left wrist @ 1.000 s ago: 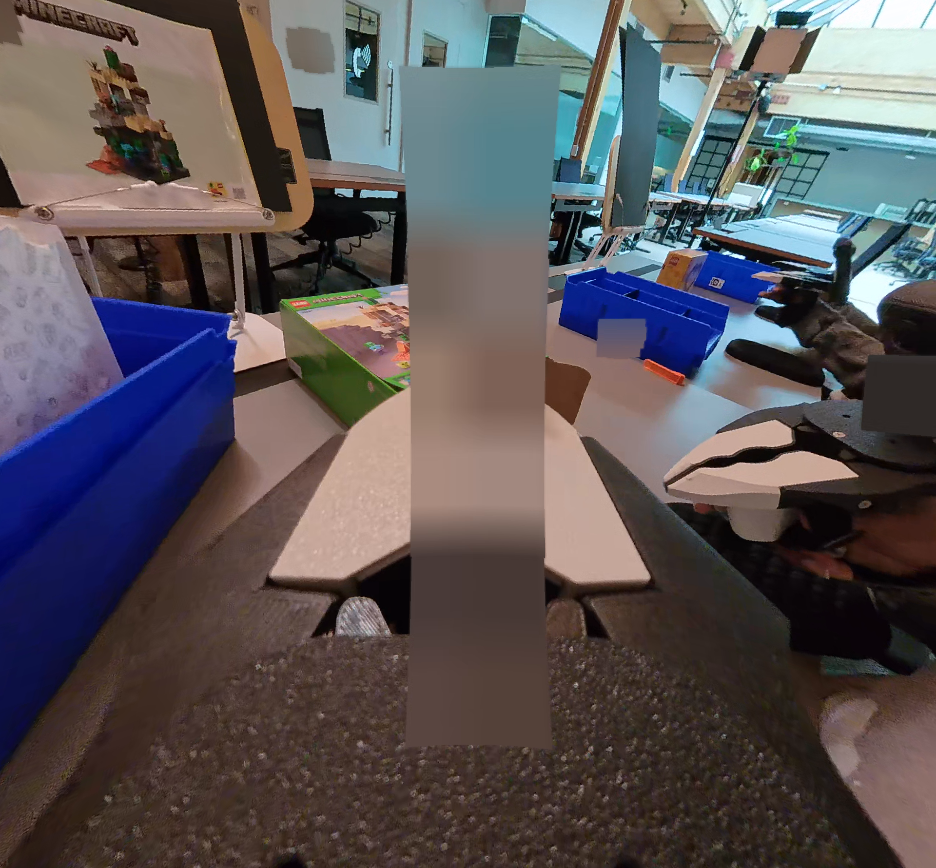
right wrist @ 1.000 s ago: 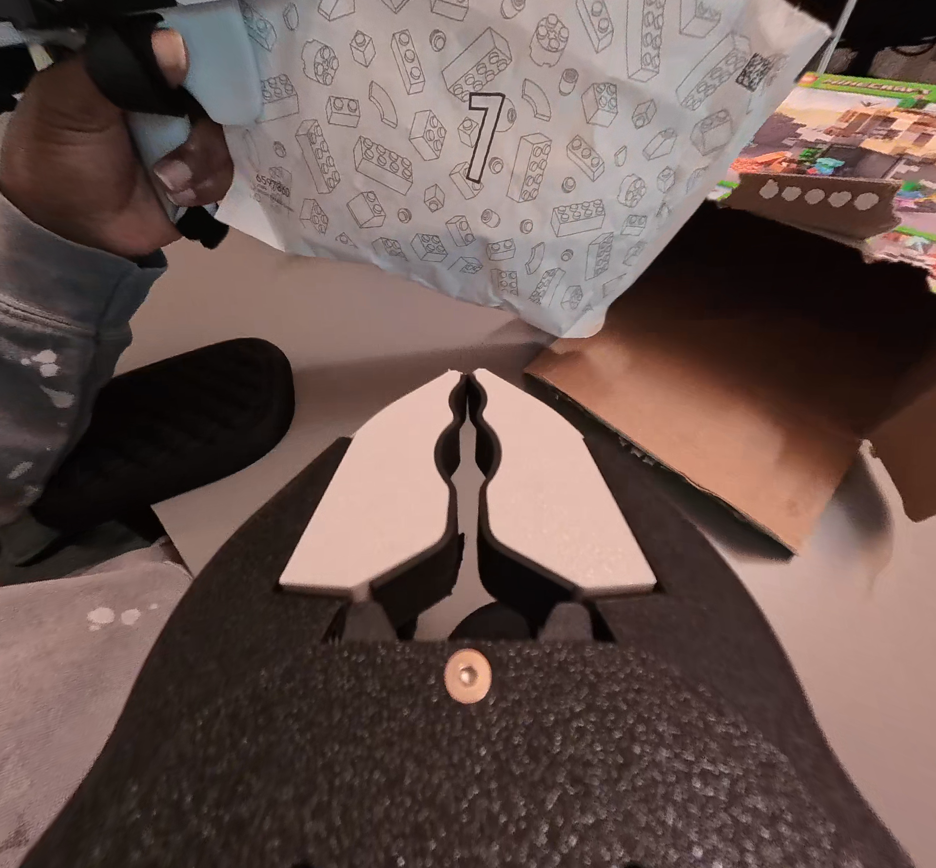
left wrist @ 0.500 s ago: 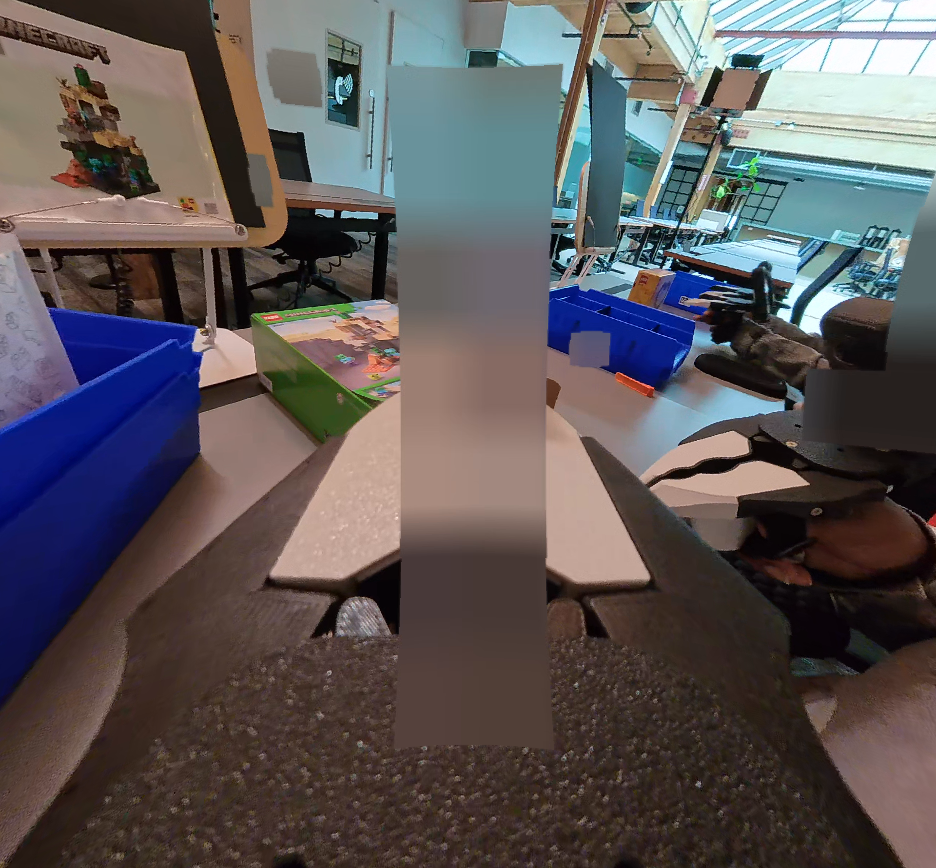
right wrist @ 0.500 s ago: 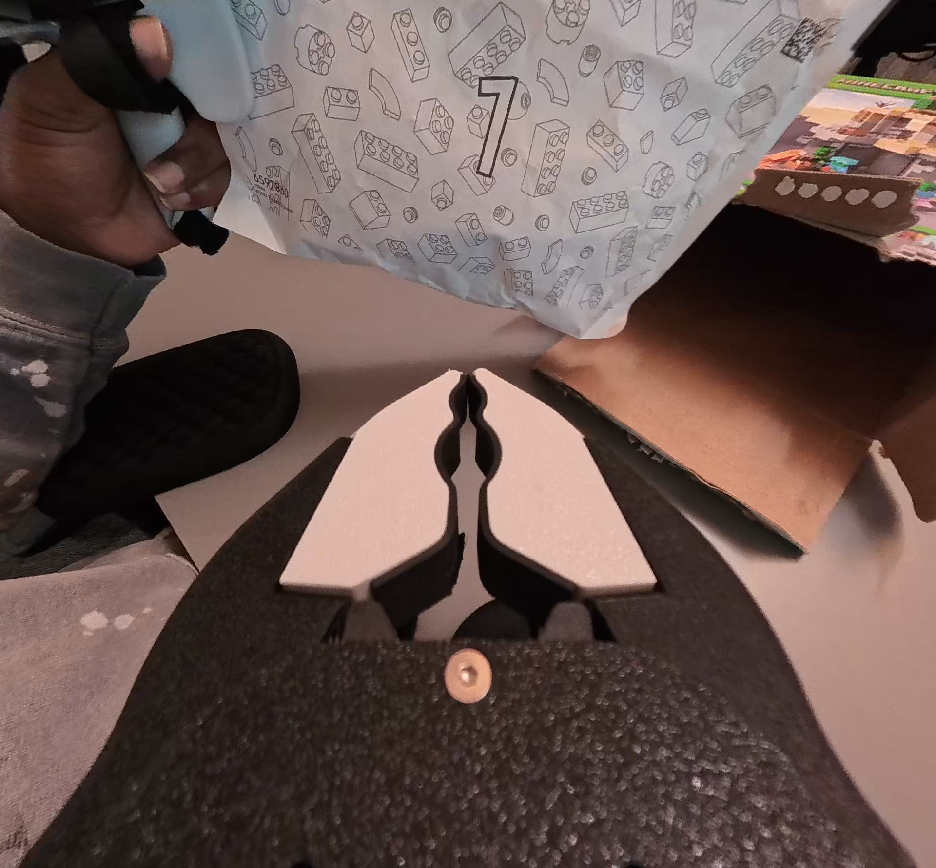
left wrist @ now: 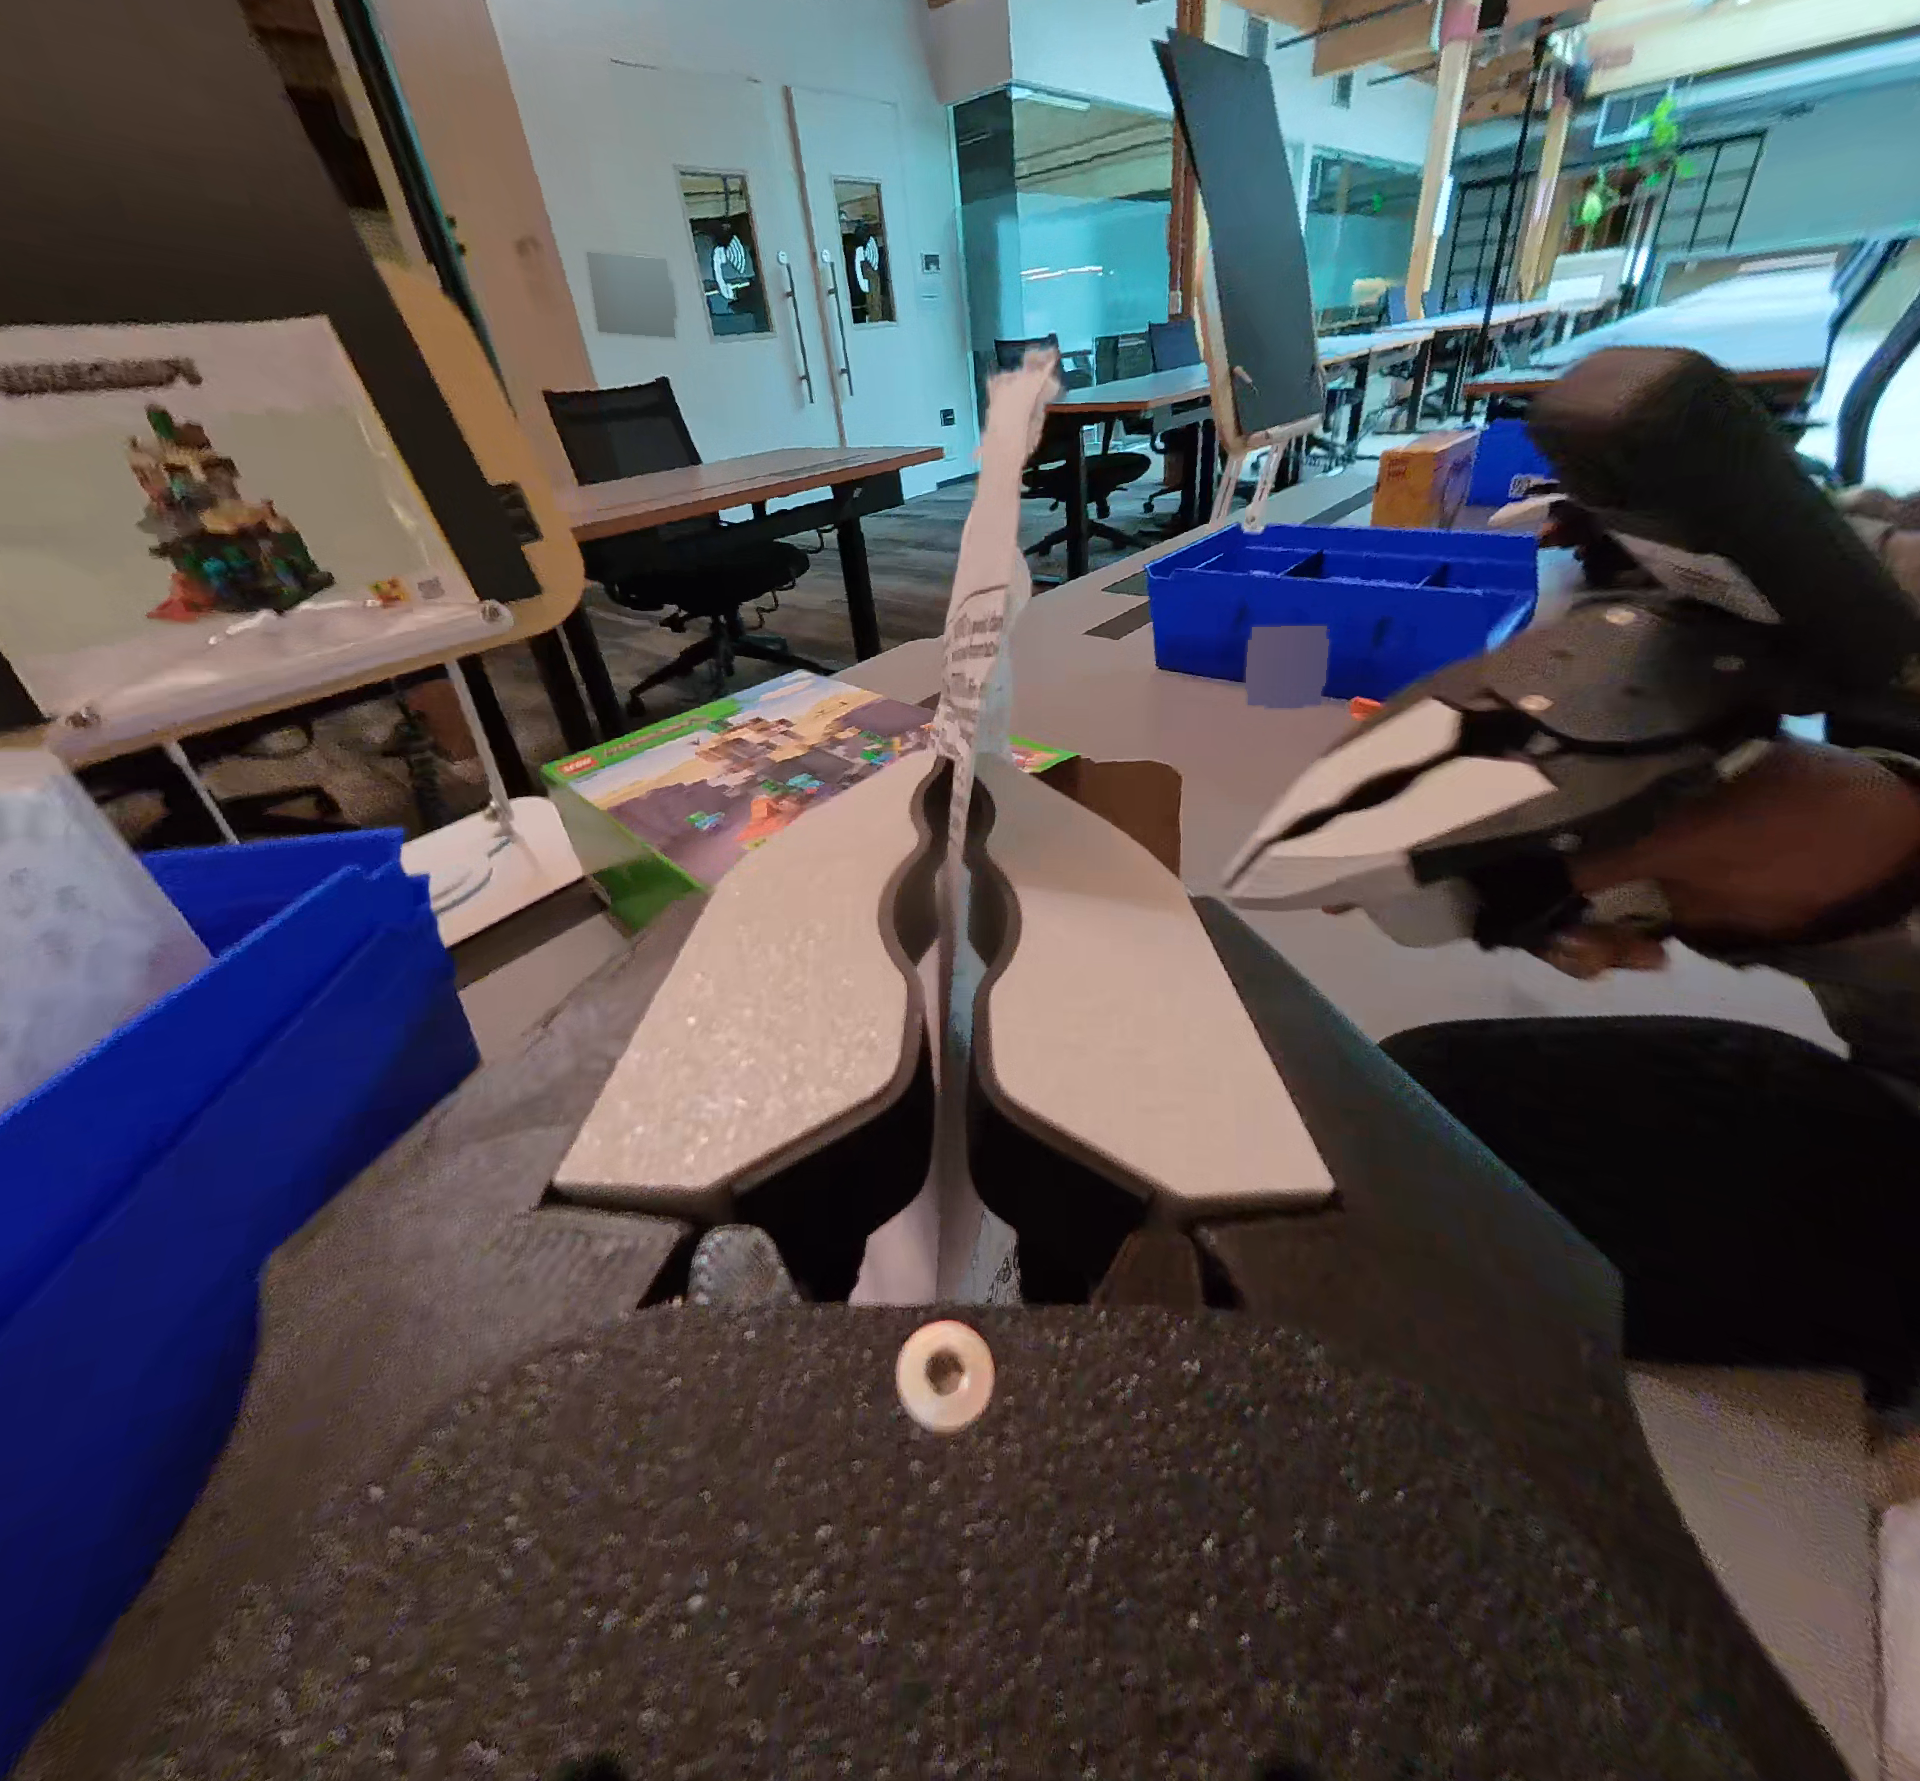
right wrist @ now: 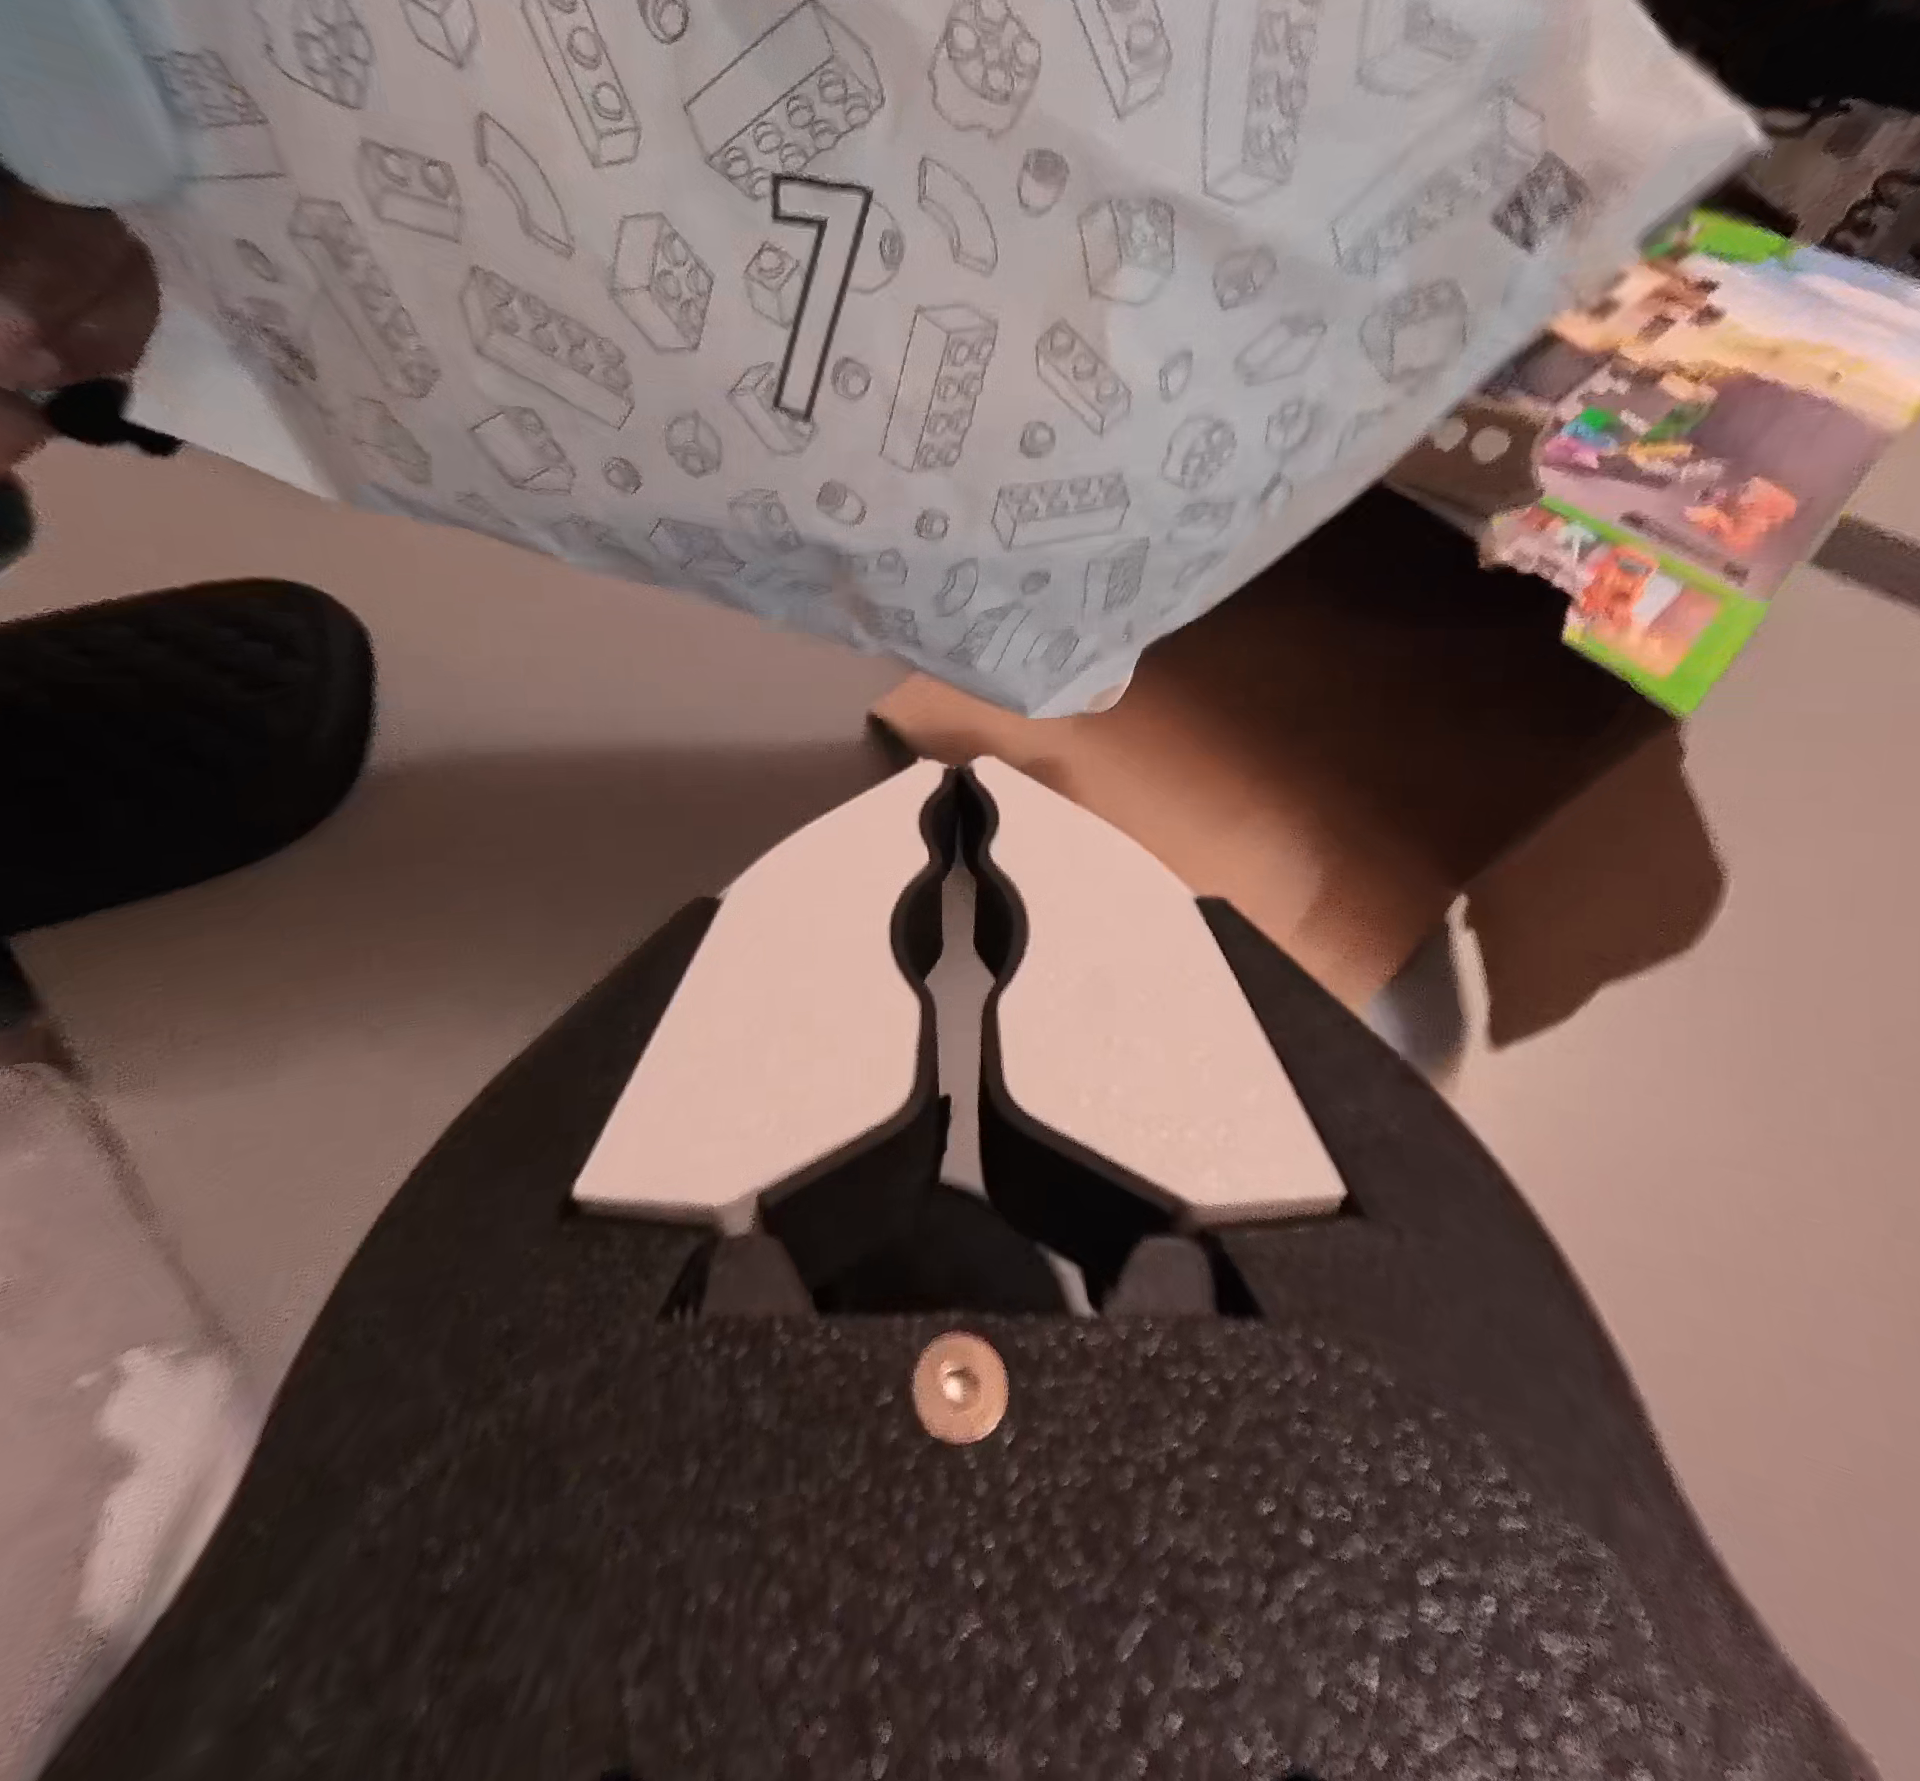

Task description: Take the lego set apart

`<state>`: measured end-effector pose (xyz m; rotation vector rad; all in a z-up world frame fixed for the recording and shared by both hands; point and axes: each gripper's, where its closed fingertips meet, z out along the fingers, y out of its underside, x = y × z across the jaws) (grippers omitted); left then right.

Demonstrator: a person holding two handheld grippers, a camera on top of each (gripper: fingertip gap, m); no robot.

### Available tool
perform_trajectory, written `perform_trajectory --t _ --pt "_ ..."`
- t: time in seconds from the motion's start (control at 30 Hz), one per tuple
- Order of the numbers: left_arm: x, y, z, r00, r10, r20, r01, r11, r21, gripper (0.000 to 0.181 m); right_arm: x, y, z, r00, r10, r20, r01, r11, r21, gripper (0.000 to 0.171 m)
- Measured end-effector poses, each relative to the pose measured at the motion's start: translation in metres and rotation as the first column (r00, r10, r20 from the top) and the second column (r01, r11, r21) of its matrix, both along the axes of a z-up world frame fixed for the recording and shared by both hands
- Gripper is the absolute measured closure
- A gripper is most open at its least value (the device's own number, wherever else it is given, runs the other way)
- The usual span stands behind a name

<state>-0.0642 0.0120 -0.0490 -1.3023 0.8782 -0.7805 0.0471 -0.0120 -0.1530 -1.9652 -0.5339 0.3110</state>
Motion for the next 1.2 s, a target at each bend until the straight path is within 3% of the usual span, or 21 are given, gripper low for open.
perform_trajectory --t 0.17,0.3,0.4,0.5,0.6,0.77,0.87,0.97,1.1,1.2 --pt "0.031 -0.020 -0.002 0.994 0.015 -0.108 0.001 0.989 0.147 0.181 -0.002 0.050 -0.003 0.997 0.070 -0.023 -0.070 0.998 -0.003 0.171" --pt "0.054 -0.030 -0.013 0.971 0.036 -0.236 0.030 0.962 0.270 0.181 -0.001 0.080 -0.004 0.999 0.035 -0.038 -0.031 0.995 0.093 0.171" --pt "0.079 -0.036 -0.031 0.923 0.029 -0.384 0.109 0.936 0.333 0.180 0.004 0.092 -0.019 0.998 -0.014 -0.068 0.018 0.998 0.053 0.171" --pt "0.101 -0.037 -0.056 0.849 0.084 -0.521 0.158 0.902 0.403 0.180 0.017 0.083 -0.048 0.997 -0.019 -0.074 0.010 0.994 -0.113 0.171" --pt "0.117 -0.043 -0.088 0.797 0.052 -0.602 0.207 0.913 0.352 0.181 0.038 0.056 -0.067 0.999 0.024 -0.036 -0.031 0.977 -0.210 0.171" --pt "0.135 -0.039 -0.116 0.708 0.105 -0.698 0.211 0.913 0.351 0.181 0.079 0.023 -0.070 0.998 -0.013 -0.063 -0.002 0.973 -0.231 0.168" --pt "0.147 -0.037 -0.128 0.620 0.126 -0.774 0.206 0.926 0.316 0.181 0.107 0.022 -0.062 0.998 -0.053 0.017 0.055 0.982 -0.182 0.168" --pt "0.164 -0.029 -0.132 0.592 0.171 -0.787 0.193 0.918 0.345 0.181 0.135 0.034 -0.044 0.989 -0.128 0.077 0.135 0.986 -0.095 0.167" --pt "0.177 -0.017 -0.143 0.581 0.187 -0.792 0.177 0.921 0.347 0.181 0.179 0.064 -0.029 0.941 -0.270 0.205 0.259 0.963 0.080 0.149" --pt "0.182 -0.014 -0.147 0.583 0.180 -0.792 0.175 0.924 0.339 0.181 0.187 0.094 -0.054 0.943 -0.247 0.225 0.252 0.968 0.005 0.127"
